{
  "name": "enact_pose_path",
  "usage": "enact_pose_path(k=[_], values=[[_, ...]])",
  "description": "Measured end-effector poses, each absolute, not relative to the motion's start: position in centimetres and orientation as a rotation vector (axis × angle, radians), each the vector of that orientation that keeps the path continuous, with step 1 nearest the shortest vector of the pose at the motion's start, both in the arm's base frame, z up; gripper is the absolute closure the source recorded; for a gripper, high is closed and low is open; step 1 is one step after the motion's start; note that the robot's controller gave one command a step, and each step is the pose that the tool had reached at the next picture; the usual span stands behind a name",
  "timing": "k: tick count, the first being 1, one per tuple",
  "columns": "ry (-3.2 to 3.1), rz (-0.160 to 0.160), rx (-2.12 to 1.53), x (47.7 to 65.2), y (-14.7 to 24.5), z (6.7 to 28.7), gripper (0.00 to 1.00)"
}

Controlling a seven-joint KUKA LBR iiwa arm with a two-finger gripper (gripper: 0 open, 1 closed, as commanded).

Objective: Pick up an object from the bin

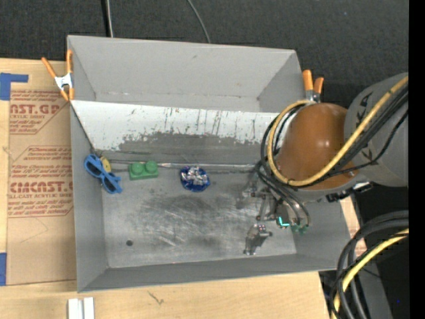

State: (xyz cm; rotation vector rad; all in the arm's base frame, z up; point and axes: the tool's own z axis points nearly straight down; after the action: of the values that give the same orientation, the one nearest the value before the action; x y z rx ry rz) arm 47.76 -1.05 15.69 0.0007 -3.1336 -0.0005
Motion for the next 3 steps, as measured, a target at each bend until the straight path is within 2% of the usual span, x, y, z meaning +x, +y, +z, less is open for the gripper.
enact_pose_path(k=[1, 2, 3], values=[[-3.122, 0.002, -0.353, 49.8, -7.2, 14.2, 0.00], [-3.143, 0.002, -0.148, 55.0, 2.7, 7.2, 0.00], [-3.139, -0.006, -0.199, 58.0, 13.8, 7.8, 0.00]])
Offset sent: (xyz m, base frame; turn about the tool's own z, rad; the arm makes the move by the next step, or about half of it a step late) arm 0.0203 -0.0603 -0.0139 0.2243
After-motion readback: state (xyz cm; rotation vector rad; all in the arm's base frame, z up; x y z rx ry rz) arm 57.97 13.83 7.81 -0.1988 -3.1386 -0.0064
